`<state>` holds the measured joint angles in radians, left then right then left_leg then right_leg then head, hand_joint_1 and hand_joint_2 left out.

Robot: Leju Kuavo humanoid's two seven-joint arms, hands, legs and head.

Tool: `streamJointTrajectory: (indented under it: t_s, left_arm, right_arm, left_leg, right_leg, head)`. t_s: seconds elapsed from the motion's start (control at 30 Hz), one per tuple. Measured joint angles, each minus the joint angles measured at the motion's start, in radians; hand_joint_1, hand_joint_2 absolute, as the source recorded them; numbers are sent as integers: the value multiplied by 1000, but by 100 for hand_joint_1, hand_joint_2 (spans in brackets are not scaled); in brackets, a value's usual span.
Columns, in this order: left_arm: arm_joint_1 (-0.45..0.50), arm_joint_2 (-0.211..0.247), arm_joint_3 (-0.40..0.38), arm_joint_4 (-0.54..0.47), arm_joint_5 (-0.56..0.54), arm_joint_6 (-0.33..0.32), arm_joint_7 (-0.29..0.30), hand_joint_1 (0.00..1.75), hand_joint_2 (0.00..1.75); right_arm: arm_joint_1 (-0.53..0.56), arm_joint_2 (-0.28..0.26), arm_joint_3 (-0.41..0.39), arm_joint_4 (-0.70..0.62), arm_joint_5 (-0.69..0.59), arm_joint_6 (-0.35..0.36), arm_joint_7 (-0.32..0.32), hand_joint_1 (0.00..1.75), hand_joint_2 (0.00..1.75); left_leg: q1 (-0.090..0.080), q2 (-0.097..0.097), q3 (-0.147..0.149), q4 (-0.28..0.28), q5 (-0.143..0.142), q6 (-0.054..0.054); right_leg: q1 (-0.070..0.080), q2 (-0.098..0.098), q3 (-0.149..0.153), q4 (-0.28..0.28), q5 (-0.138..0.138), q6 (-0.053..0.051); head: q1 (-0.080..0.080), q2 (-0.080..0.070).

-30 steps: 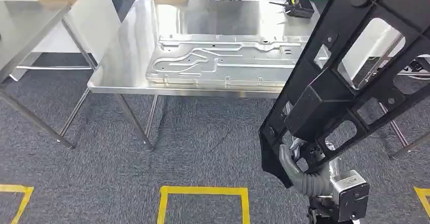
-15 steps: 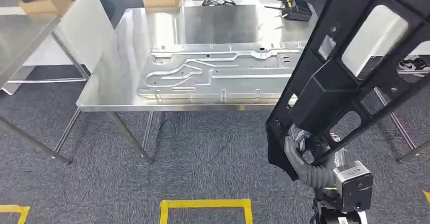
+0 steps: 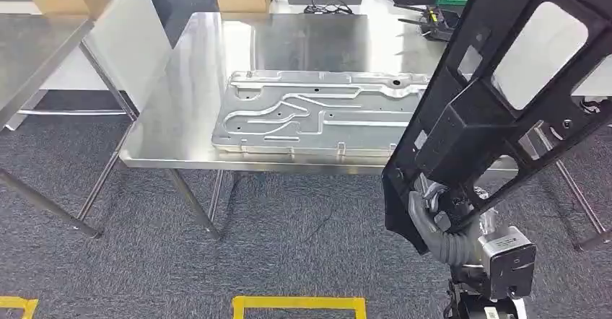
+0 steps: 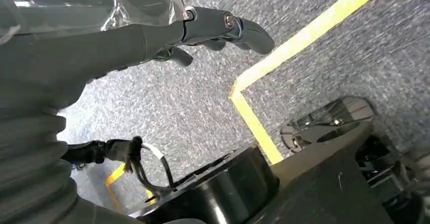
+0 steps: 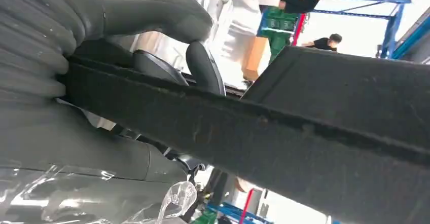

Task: Take the parts from the cabinet and place them on the table.

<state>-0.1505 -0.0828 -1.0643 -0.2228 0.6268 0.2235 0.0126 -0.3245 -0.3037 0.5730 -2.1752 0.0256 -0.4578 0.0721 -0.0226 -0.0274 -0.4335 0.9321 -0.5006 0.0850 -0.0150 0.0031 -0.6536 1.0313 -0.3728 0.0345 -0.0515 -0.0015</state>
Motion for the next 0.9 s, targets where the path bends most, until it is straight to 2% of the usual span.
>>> streamJointTrajectory:
  t_s: [0.03,0.07,0.1,0.17,0.2,0.23,0.27,0.3,0.33,0.37,0.4,0.43,0.47,0.5,0.53,0.57,0.63,0.67,0.7,0.73,0.77,0.83,0.87,0.9]
  left_arm:
    - [0,-1,-1,0,-1,0,2,0,175]
    - [-3,-2,-1,0,-2,0,2,0,175]
    - [-5,-2,-1,0,-2,0,2,0,175]
    - [-4,1,-1,0,-2,0,3,0,175]
    - [-5,3,-1,0,-3,0,3,0,175]
    - [-3,1,-1,1,-4,0,3,0,175]
    - [-5,1,-1,1,-4,-1,3,0,175]
    - [-9,2,-1,1,-1,-2,2,0,175]
    - [-14,2,-1,1,0,-5,2,0,175]
    - [-18,2,0,1,1,-8,2,0,175]
    - [-20,2,0,1,1,-12,3,0,175]
    - [-19,2,0,1,1,-12,3,0,175]
    - [-18,2,-1,1,1,-12,6,0,175]
    - [-15,2,-1,1,1,-12,8,0,175]
    - [-15,4,-1,1,2,-12,10,0,175]
    - [-15,4,-1,2,2,-13,11,0,175]
    - [-14,4,0,2,3,-12,12,0,175]
    - [-14,3,0,2,2,-13,15,0,175]
    - [-14,3,0,2,2,-13,15,0,175]
    - [-14,2,0,1,2,-13,16,0,175]
    - [-14,2,0,2,2,-13,16,0,175]
    - [-11,2,0,2,2,-13,16,0,175]
    - [-10,2,0,2,2,-13,16,0,175]
    - [-9,2,0,2,1,-14,16,0,175]
  right_arm:
    - [0,-1,-1,0,2,0,0,175,175]
    - [-1,-1,-2,0,3,-1,2,175,175]
    - [-1,-2,-3,0,4,0,3,175,175]
    - [2,-2,-3,-4,5,0,4,175,175]
    - [0,-2,-3,-5,6,0,4,175,175]
    - [-1,-2,-4,-6,6,0,4,175,175]
    - [-3,-2,-4,-7,7,0,4,175,175]
    - [-2,-2,-4,-7,7,-1,4,175,175]
    - [-2,-2,-4,-7,7,-2,4,175,175]
    - [-1,-2,-4,-7,8,-4,6,175,175]
    - [-2,-2,-4,-7,10,-4,9,175,175]
    - [-3,-2,-4,-7,12,-5,11,175,175]
    - [-5,-2,-4,-7,16,-6,13,175,175]
    - [-8,-2,-6,-8,16,-7,16,175,175]
    - [-8,-3,-8,-7,16,-8,18,175,175]
    - [-11,-4,-11,-8,16,-9,20,175,175]
    - [-11,-4,-14,-8,17,-10,24,175,175]
    - [-12,-6,-15,-9,17,-9,25,175,175]
    - [-12,-7,-17,-11,18,-9,26,175,175]
    - [-15,-7,-18,-12,20,-8,27,175,175]
    - [-21,-8,-19,-13,24,-8,28,175,175]
    - [-21,-13,-21,-13,29,-10,32,175,175]
    - [-20,-13,-21,-13,30,-10,36,175,175]
    - [-19,-14,-21,-13,35,-10,43,175,175]
  left_leg:
    - [-7,-1,19,9,-12,-4]
    - [-10,0,14,2,-21,-12]
    - [-11,0,22,-1,-30,-17]
    - [-16,0,38,17,-28,-23]
    - [-15,5,31,39,-31,-26]
    - [-11,6,2,97,-38,-37]
    - [-3,6,-48,174,-57,-50]
    - [0,6,-99,248,-91,-59]
    - [0,6,-138,299,-127,-64]
    - [-1,6,-160,321,-145,-66]
    - [-1,6,-160,301,-130,-65]
    - [-1,6,-145,247,-90,-61]
    - [-2,6,-121,166,-24,-55]
    - [-5,7,-100,78,53,-47]
    - [-9,8,-95,53,69,-33]
    - [-16,11,-101,24,53,-23]
    - [-23,10,-94,1,63,-3]
    - [-21,9,-83,-4,67,2]
    - [-12,9,-55,-18,70,5]
    - [-11,8,-45,-21,68,8]
    - [-10,9,-40,-21,64,14]
    - [-10,8,-31,-21,54,19]
    - [-10,7,-25,-21,48,18]
    - [-9,6,-16,-21,40,17]
  right_leg:
    - [5,0,6,-45,3,-3]
    - [9,1,9,-34,-36,-2]
    - [8,2,12,-39,-14,-6]
    - [-5,3,30,-41,-21,-16]
    - [-6,2,43,-44,-25,-20]
    - [-7,-3,52,-45,-33,-27]
    - [-6,-3,56,-45,-40,-25]
    - [-4,-3,60,-44,-47,-25]
    - [-3,-3,66,-44,-55,-23]
    - [-3,-4,76,-44,-63,-23]
    - [-3,-4,88,-44,-71,-22]
    - [-3,-4,102,-44,-80,-21]
    - [-3,-4,116,-45,-88,-19]
    - [-3,-4,127,-47,-96,-18]
    - [-4,-4,130,-53,-100,-16]
    - [-5,-3,129,-57,-97,-11]
    - [-6,-2,130,-53,-87,1]
    - [-6,-2,134,-53,-81,7]
    - [-6,-3,129,-38,-90,9]
    - [-5,-2,115,-4,-100,11]
    - [-4,-2,75,67,-128,13]
    - [-5,-2,-24,210,-178,19]
    - [-5,-2,-60,246,-193,23]
    - [-6,-2,-77,241,-185,25]
  head:
    - [0,0]
    - [3,0]
    - [0,0]
    - [0,0]
    - [3,0]
    - [-7,0]
    - [-6,0]
    - [-6,0]
    - [-6,0]
    - [-6,0]
    - [-6,0]
    - [-6,0]
    - [-7,0]
    - [-7,0]
    - [-6,0]
    - [-5,0]
    - [-7,0]
    - [-5,0]
    - [-8,0]
    - [-5,0]
    - [-3,0]
    - [-3,0]
    - [-2,0]
    - [-2,0]
